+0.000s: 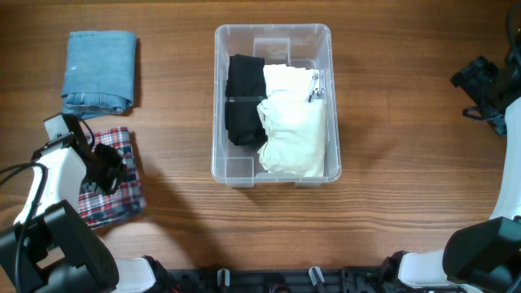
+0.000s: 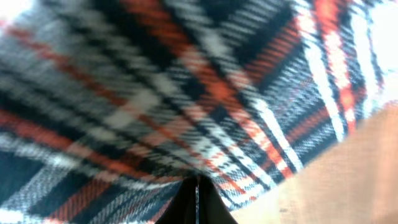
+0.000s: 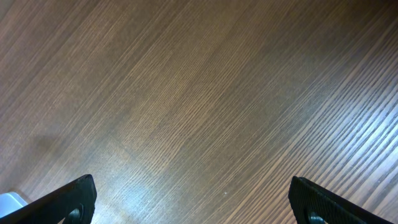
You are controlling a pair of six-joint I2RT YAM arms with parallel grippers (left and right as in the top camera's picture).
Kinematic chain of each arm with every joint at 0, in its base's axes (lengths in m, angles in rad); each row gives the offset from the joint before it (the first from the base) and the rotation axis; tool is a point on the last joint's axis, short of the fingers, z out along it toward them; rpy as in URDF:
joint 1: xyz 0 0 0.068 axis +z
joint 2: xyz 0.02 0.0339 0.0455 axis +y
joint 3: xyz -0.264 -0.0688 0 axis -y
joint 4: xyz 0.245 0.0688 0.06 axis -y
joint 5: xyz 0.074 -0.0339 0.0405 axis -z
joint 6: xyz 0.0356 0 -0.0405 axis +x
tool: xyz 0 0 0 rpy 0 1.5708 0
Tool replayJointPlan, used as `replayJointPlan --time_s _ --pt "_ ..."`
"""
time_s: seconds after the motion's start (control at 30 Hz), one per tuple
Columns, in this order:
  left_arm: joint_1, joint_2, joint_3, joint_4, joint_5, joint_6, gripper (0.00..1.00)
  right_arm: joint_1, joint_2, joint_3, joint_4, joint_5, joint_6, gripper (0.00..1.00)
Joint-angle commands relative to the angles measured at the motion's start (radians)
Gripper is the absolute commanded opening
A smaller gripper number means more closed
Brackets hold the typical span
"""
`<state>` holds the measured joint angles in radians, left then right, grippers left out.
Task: Pack container
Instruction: 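Grasp the edge of the red-black plaid cloth with the left gripper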
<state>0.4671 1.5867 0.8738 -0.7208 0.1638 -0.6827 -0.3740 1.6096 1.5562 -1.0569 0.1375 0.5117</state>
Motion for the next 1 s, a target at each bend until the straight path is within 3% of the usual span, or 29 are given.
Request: replayJointPlan --time_s 0.0,0.17,0.37,0.63,0.77,0.8,0.83,0.93,0.97 --pt "0.000 0.018 -0.012 0.063 0.148 -0.037 0.04 -0.004 0.008 -0.007 0.004 -0.008 0.012 1.00" --pt "0.000 0.018 -0.011 0.153 0.247 -0.037 0.04 -0.004 0.008 -0.007 0.004 -0.008 0.012 1.00" --pt "0.005 0.012 -0.007 0.145 0.251 -0.019 0.04 -0.004 0.008 -0.007 0.006 -0.008 0.012 1.00" --pt "0.042 -0.099 0.124 0.029 0.243 0.171 0.08 -0.004 0.008 -0.007 0.006 -0.008 0.012 1.00" --pt "0.087 -0.186 0.173 -0.077 0.104 0.208 0.22 -0.004 0.008 -0.007 0.006 -0.008 0.012 1.00" --pt "0.103 -0.205 0.173 -0.097 0.072 0.208 0.45 -0.004 0.008 -0.007 0.006 -0.008 0.012 1.00" --pt "0.123 -0.222 0.173 -0.117 0.050 0.208 0.57 -0.004 0.008 -0.007 0.006 -0.008 0.012 1.00" --pt "0.196 -0.248 0.173 -0.168 0.043 0.208 0.62 -0.004 0.008 -0.007 0.006 -0.008 0.012 1.00" --pt "0.215 -0.249 0.173 -0.178 0.043 0.208 0.68 -0.004 0.008 -0.007 0.006 -0.008 0.012 1.00"
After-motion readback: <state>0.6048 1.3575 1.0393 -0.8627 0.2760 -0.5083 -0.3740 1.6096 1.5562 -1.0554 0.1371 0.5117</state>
